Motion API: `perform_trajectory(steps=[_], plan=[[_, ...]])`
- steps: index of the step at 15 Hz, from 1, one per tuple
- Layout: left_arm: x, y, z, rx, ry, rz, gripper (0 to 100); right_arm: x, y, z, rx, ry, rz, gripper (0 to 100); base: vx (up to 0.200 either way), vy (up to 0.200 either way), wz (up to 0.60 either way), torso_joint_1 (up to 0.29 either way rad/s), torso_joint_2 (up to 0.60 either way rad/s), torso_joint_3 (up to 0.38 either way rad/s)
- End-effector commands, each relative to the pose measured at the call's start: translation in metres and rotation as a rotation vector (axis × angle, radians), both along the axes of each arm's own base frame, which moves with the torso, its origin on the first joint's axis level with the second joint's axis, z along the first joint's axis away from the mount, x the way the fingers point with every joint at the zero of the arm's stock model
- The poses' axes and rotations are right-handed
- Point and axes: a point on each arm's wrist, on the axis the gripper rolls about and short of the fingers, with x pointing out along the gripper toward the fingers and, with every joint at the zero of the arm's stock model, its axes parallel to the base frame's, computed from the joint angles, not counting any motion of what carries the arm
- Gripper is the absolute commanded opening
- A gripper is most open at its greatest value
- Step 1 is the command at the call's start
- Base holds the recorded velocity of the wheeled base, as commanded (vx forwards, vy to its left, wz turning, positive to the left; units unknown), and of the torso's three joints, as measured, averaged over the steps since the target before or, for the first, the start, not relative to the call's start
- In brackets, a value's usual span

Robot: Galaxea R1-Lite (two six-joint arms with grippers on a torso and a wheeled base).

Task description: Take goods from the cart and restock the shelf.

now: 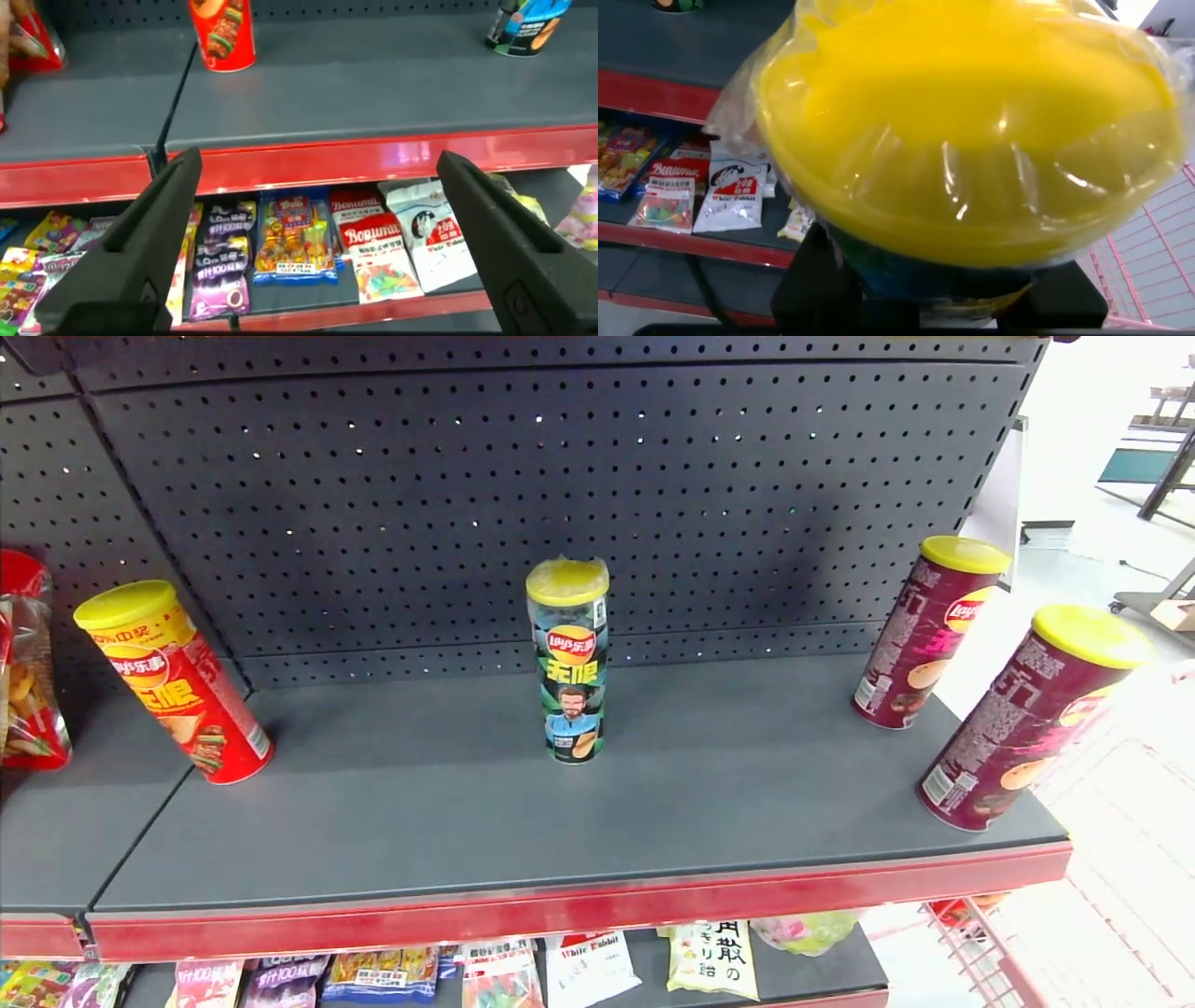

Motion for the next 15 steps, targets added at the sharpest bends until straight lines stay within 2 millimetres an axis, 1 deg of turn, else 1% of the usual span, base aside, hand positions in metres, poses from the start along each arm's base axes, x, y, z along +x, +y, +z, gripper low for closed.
perform_trajectory(steps=[1, 4, 5, 6, 7, 8, 9, 10, 11, 12, 13, 14, 15], plan=[[0.000, 0.000, 0.000, 0.001, 0.002, 0.001, 100, 0.001, 0.000, -0.002, -0.001, 0.008, 0.000, 0, 0.000, 0.000, 0.00, 0.000, 0.00, 0.000], [0.003, 0.000, 0.001, 0.007, 0.032, -0.016, 100, 0.001, 0.000, -0.003, 0.021, 0.016, 0.042, 0, 0.000, 0.000, 0.00, 0.000, 0.00, 0.000], [0.002, -0.001, 0.003, 0.004, 0.018, -0.073, 100, 0.001, 0.000, -0.003, 0.025, 0.016, 0.041, 0, 0.000, 0.000, 0.00, 0.000, 0.00, 0.000], [0.000, -0.002, 0.036, -0.053, -0.023, -0.126, 100, 0.002, 0.000, -0.003, 0.026, 0.019, 0.040, 0, 0.000, 0.000, 0.00, 0.000, 0.00, 0.000], [0.012, -0.002, 0.091, -0.192, 0.003, -0.183, 100, 0.002, 0.000, -0.003, 0.026, 0.022, 0.040, 0, 0.000, 0.000, 0.00, 0.000, 0.00, 0.000], [0.025, -0.004, 0.136, -0.253, 0.002, -0.293, 100, 0.003, 0.000, -0.003, 0.024, 0.033, 0.038, 0, 0.000, 0.000, 0.00, 0.000, 0.00, 0.000], [0.035, -0.008, 0.152, -0.243, 0.028, -0.424, 100, 0.004, 0.000, -0.002, 0.023, 0.042, 0.035, 0, 0.000, 0.000, 0.00, 0.000, 0.00, 0.000], [0.047, -0.014, 0.155, -0.204, 0.071, -0.579, 100, 0.007, 0.001, 0.001, 0.021, 0.058, 0.034, 0, 0.000, 0.000, 0.00, 0.000, 0.00, 0.000], [0.074, -0.024, 0.157, -0.155, 0.132, -0.702, 100, 0.009, 0.001, 0.006, 0.020, 0.060, 0.033, 0, 0.000, 0.000, 0.00, 0.000, 0.00, 0.000], [0.088, -0.029, 0.159, -0.141, 0.147, -0.724, 100, 0.009, 0.001, 0.007, 0.021, 0.055, 0.034, 0, 0.000, 0.000, 0.00, 0.000, 0.00, 0.000], [0.127, -0.042, 0.159, -0.103, 0.161, -0.793, 100, 0.008, 0.001, 0.011, 0.022, 0.043, 0.044, 0, 0.000, 0.000, 0.00, 0.000, 0.00, 0.000], [0.156, -0.051, 0.153, -0.075, 0.172, -0.886, 100, 0.008, 0.001, 0.014, 0.024, 0.039, 0.044, 0, 0.000, 0.000, 0.00, 0.000, 0.00, 0.000], [0.188, -0.060, 0.142, -0.049, 0.195, -0.948, 100, 0.008, 0.001, 0.014, 0.024, 0.040, 0.044, 0, 0.000, 0.000, 0.00, 0.000, 0.00, 0.000]])
